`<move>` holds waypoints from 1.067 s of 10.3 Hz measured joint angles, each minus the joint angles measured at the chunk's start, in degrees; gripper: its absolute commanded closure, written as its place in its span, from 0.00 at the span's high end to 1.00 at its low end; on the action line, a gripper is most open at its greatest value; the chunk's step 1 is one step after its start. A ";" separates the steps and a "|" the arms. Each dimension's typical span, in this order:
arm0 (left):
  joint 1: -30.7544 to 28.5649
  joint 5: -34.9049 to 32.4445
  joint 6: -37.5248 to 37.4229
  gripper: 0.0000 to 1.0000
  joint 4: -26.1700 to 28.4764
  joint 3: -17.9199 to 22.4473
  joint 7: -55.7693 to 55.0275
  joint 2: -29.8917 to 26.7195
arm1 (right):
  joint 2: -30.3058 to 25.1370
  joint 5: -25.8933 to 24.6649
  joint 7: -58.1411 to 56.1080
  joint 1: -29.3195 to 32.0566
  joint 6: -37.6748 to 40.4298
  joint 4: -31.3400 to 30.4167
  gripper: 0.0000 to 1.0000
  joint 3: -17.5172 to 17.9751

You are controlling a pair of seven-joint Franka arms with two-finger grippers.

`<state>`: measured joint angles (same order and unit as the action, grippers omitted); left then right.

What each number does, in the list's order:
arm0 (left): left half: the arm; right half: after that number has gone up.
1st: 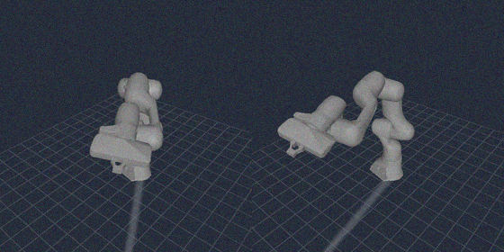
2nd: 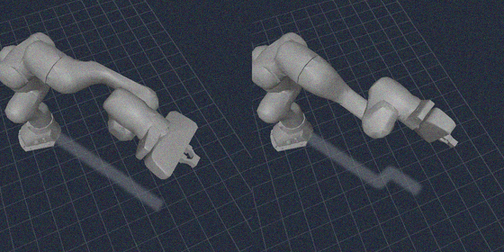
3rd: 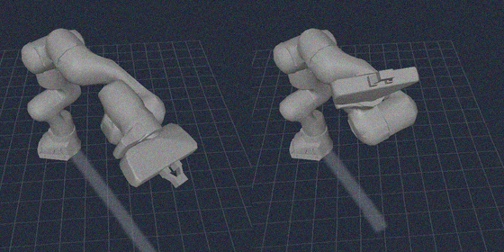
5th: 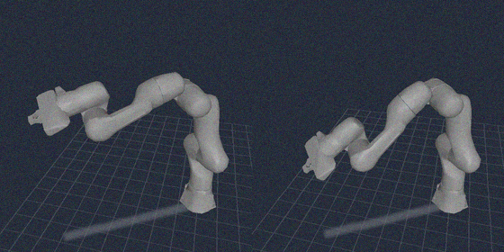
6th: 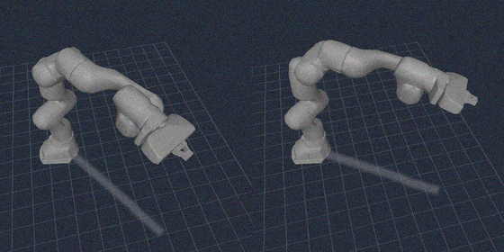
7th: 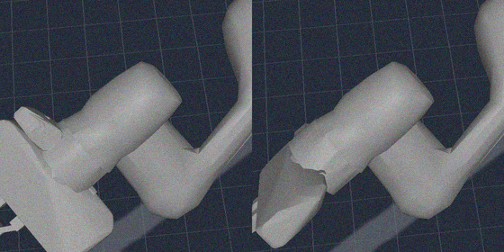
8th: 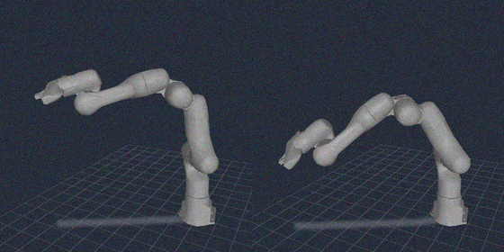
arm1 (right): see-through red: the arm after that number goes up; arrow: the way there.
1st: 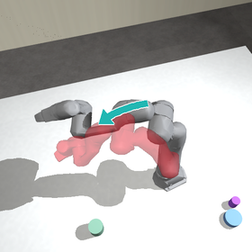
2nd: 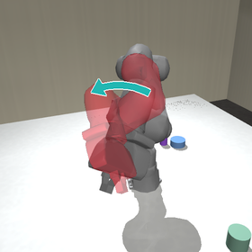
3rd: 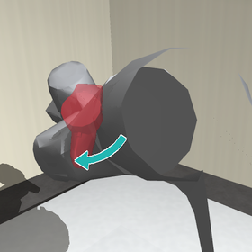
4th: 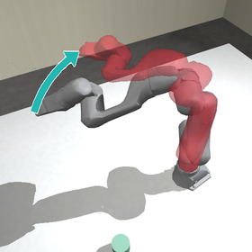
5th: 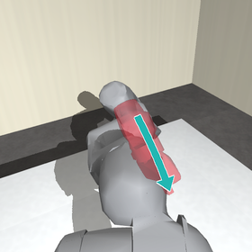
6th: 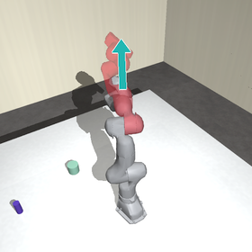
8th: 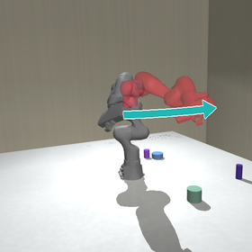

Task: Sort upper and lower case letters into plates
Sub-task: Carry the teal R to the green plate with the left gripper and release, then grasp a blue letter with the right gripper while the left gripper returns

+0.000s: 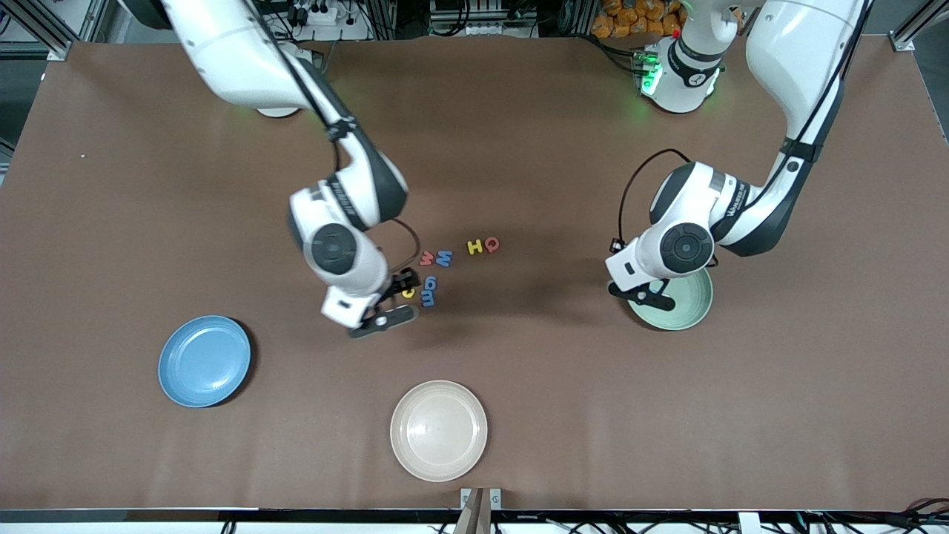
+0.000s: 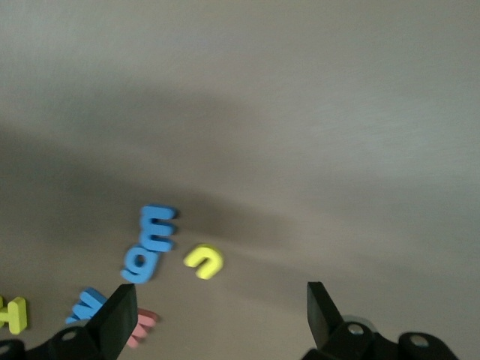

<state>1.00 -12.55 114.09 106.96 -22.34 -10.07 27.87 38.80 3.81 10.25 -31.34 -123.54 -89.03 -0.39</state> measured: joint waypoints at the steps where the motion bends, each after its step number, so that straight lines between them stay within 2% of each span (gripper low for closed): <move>1: -0.38 -2.43 1.57 0.29 0.04 0.00 0.00 1.08 | 1.89 0.00 2.24 -1.23 -2.55 0.05 1.00 -0.03; 2: -1.05 -4.16 2.70 0.31 0.05 0.00 0.00 2.00 | 3.46 0.00 3.29 -1.80 -4.85 0.14 1.00 -0.04; 3: -1.91 -5.13 3.46 0.41 0.06 0.02 0.00 2.73 | 4.76 0.00 3.65 -1.97 -6.44 0.42 1.00 -0.06; 4: -2.57 -5.55 3.97 0.99 0.04 0.01 0.00 3.16 | 5.75 0.00 3.66 -1.94 -6.92 1.21 1.00 -0.16; 9: -2.71 -5.24 4.33 1.00 -0.07 -0.52 -2.38 3.30 | 8.03 0.00 3.66 -1.95 -6.98 4.51 1.00 -0.27; 11: -1.79 -1.22 4.57 1.00 -0.35 -1.52 -8.15 3.31 | 8.09 0.00 3.72 -1.95 -6.91 4.51 1.00 -0.26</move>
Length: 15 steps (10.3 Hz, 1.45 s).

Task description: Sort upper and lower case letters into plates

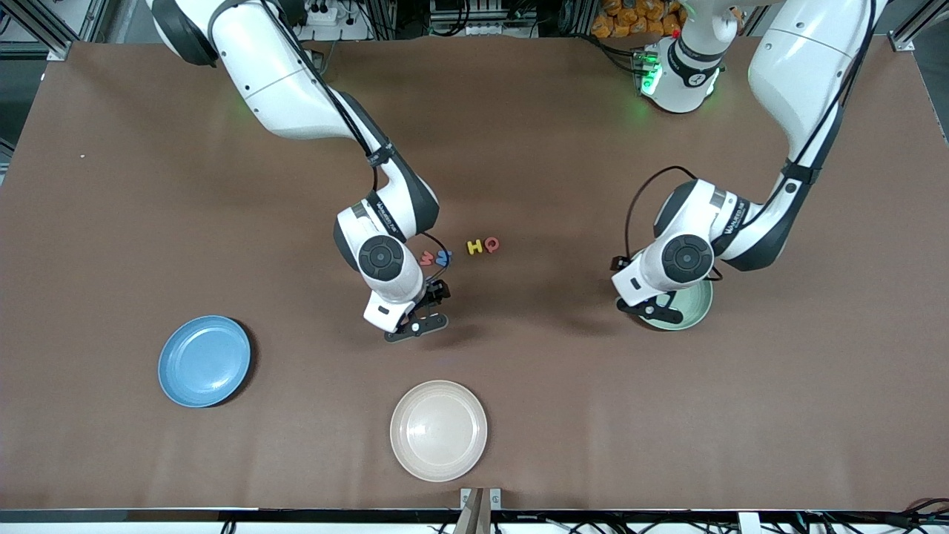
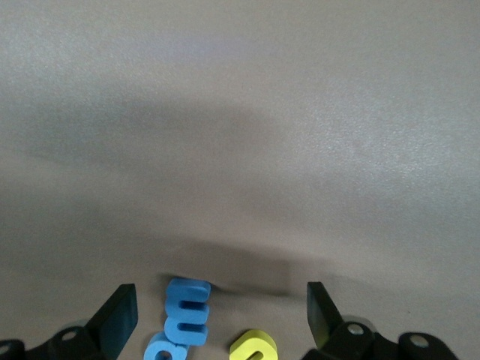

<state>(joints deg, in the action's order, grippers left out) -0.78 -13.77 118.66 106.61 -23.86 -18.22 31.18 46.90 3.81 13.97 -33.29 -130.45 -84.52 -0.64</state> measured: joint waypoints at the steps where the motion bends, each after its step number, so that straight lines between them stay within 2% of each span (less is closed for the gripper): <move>1: 1.32 1.72 0.14 1.00 -0.47 -0.32 -3.81 -0.01 | 0.07 0.01 0.07 -0.02 0.09 0.00 1.00 0.02; 5: 9.04 2.54 0.19 1.00 -3.00 -0.61 -26.35 0.72 | 0.87 0.10 1.14 -1.48 0.26 -0.04 1.00 0.10; 6: 9.80 3.46 0.19 1.00 -3.67 -0.60 -29.81 1.26 | 1.00 0.14 1.22 -1.66 0.26 -0.04 0.97 0.09; 7: 10.06 6.27 0.21 1.00 -4.29 -0.63 -31.66 1.76 | 1.06 0.17 1.22 -1.67 0.26 -0.04 0.57 0.07; 8: 11.16 9.42 0.34 1.00 -4.94 -0.65 -33.28 2.18 | 1.07 0.19 1.22 -1.67 0.29 -0.04 0.26 0.05; 9: 13.43 11.56 0.46 1.00 -5.93 -0.66 -37.19 2.53 | 1.14 0.20 1.22 -1.67 0.43 -0.08 0.00 0.06; 11: 16.76 13.18 2.59 1.00 -7.65 -0.65 -50.19 3.67 | 0.97 0.35 1.23 -1.67 0.55 0.12 0.00 -0.01; 15: 21.11 14.31 14.22 1.00 -8.05 -0.47 -74.97 7.19 | 0.57 0.48 1.28 -1.53 0.77 0.36 0.00 -0.37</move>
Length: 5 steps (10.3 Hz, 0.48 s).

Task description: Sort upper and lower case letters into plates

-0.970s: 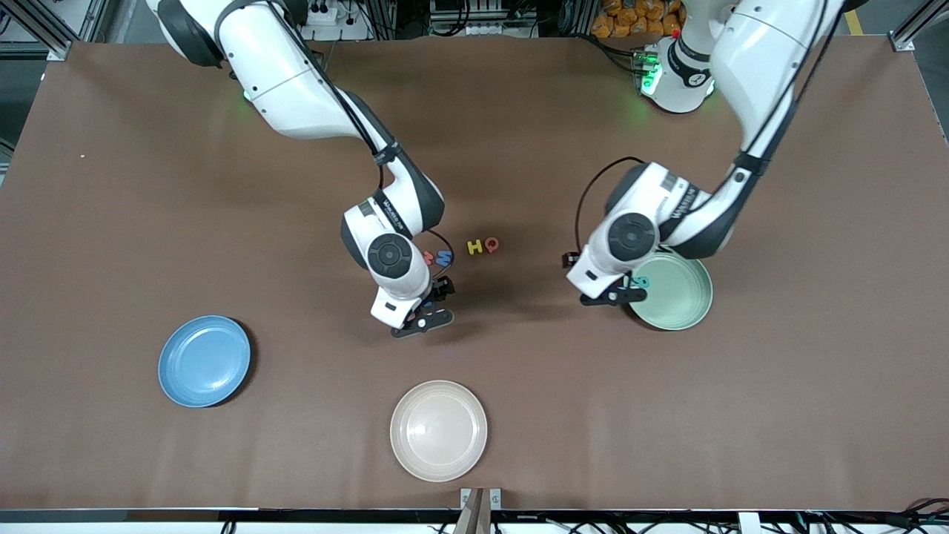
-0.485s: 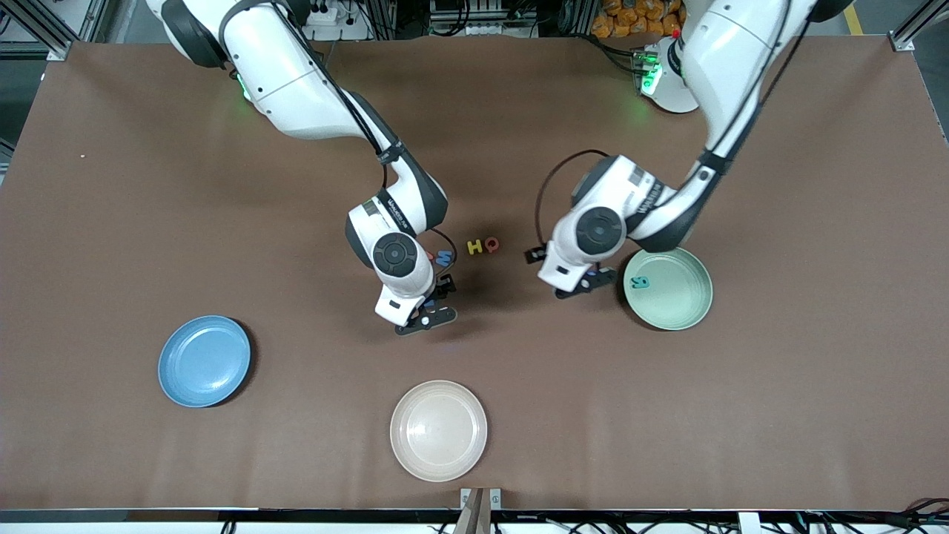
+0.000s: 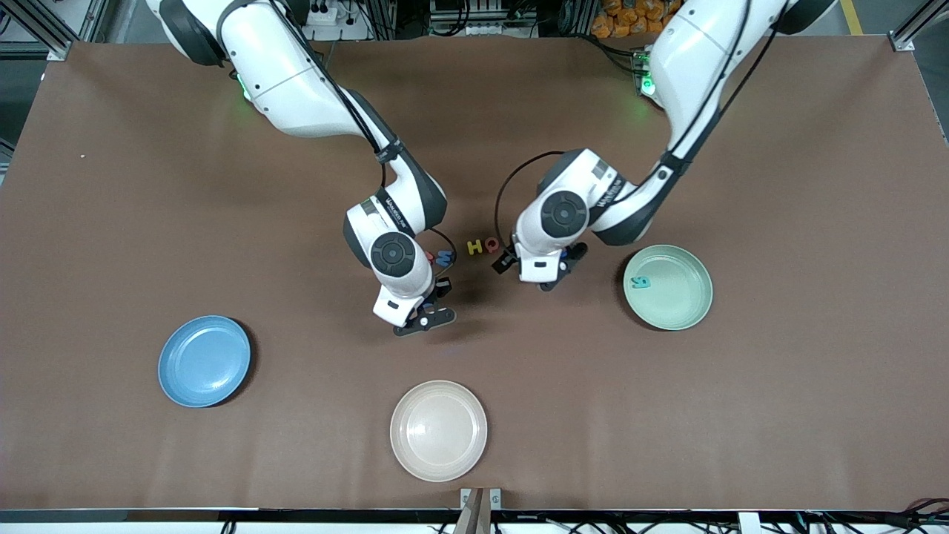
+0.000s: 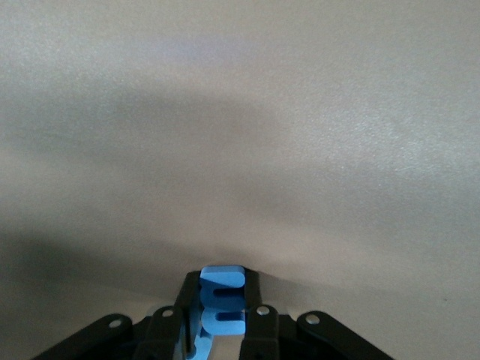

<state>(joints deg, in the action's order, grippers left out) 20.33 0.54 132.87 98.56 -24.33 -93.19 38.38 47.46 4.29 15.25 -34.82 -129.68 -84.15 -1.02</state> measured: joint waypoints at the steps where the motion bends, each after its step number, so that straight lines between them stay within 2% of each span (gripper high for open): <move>1: 1.46 0.00 1.89 1.00 -0.02 0.07 -4.26 0.79 | -0.22 0.00 0.10 0.26 -0.08 0.39 0.00 -0.23; 3: 2.59 -0.12 3.22 1.00 0.12 0.22 -7.90 1.16 | -1.78 0.00 0.25 3.02 -0.19 1.46 0.00 -0.96; 5: 2.66 -1.25 7.48 1.00 2.44 0.43 -8.04 1.37 | -4.47 -0.05 -0.62 8.47 0.32 1.68 0.00 -2.54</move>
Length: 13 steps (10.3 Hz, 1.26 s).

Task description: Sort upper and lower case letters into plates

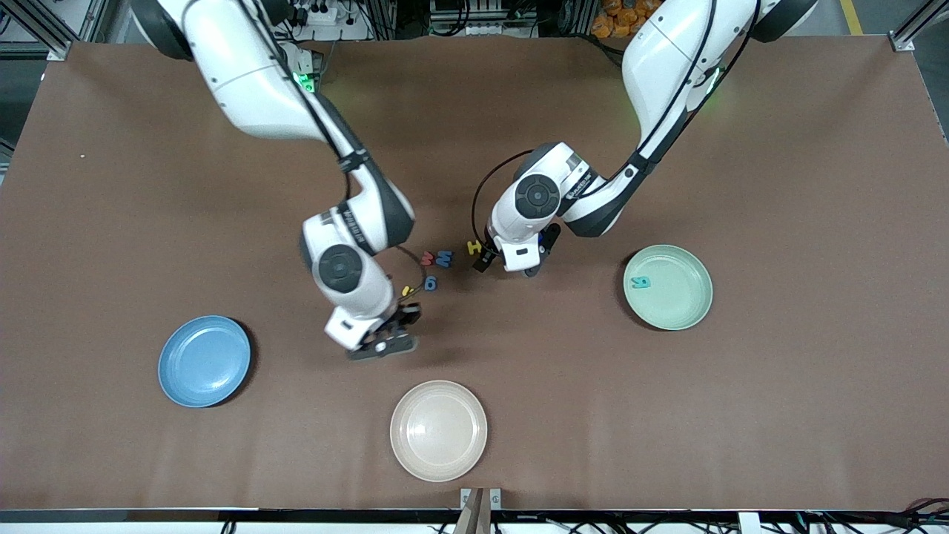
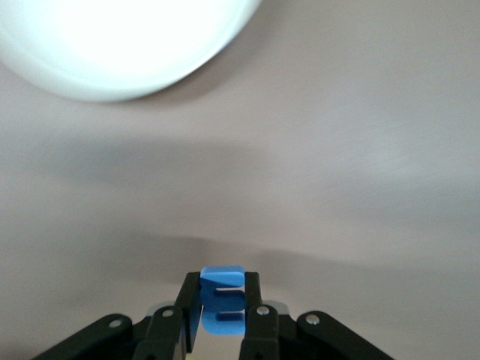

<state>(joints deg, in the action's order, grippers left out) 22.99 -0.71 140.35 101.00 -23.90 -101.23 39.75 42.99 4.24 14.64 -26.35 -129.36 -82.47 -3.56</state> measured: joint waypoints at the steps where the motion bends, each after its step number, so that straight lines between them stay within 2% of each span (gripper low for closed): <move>1: 0.03 -0.45 1.30 1.00 1.29 0.03 0.00 0.25 | -0.81 0.00 -2.41 3.54 1.07 0.00 0.00 -1.01; 4: 0.18 -0.94 6.16 1.00 4.62 0.09 -0.35 0.99 | -0.90 0.00 -12.85 15.87 3.07 -0.59 0.00 -1.57; 6: 0.54 -0.97 6.89 1.00 5.44 0.09 -1.16 1.15 | -0.77 -0.01 -19.39 21.01 5.28 -1.10 0.00 -1.54; 7: 0.97 -0.99 6.89 0.86 5.56 0.25 -1.28 1.26 | -0.71 -0.01 -20.85 22.21 6.88 -1.25 0.00 -1.55; 8: 1.62 -0.99 6.89 0.79 5.60 0.71 -1.33 1.40 | -0.69 -0.04 -21.42 22.90 7.81 -1.28 0.00 -1.57; 9: 2.46 -1.00 7.28 0.72 5.52 1.43 -1.34 1.33 | -0.69 -0.12 -22.56 23.59 7.97 -1.27 0.08 -1.60; 10: 3.34 -1.01 7.28 0.63 5.48 2.15 -1.36 1.10 | -0.69 -0.14 -24.56 24.73 7.93 -1.28 0.94 -1.63; 11: 4.08 -1.01 7.28 0.59 5.43 2.73 -1.37 0.87 | -0.69 -0.14 -26.27 25.87 7.89 -1.28 1.00 -1.63; 13: 4.58 -1.02 7.28 0.58 5.39 3.12 -1.38 0.84 | -0.69 -0.14 -27.38 26.69 7.86 -1.28 1.00 -1.61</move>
<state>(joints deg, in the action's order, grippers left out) 27.57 -1.73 147.64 106.39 -20.78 -102.62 40.59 42.30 4.10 -12.74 0.34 -121.49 -83.75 -5.17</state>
